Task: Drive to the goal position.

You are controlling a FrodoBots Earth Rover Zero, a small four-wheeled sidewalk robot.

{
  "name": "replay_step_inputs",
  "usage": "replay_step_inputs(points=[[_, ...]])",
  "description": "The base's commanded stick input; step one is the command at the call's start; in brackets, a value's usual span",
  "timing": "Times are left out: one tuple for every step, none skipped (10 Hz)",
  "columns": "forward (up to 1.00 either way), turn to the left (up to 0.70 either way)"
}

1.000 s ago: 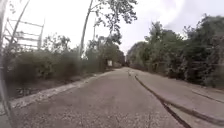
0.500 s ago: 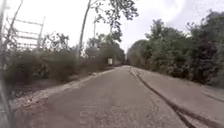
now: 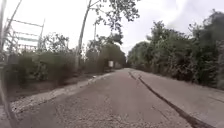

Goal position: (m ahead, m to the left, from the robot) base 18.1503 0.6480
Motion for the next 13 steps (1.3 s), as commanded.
replay_step_inputs(points=[[0.70, 0.00], [0.70, 0.00], [0.70, 0.00], [0.70, 0.00], [0.70, 0.00], [0.70, -0.06], [0.70, -0.14], [0.70, -0.22], [0.70, -0.30], [0.70, -0.24], [0.70, -0.16], [0.70, -0.02], [0.70, 0.00]])
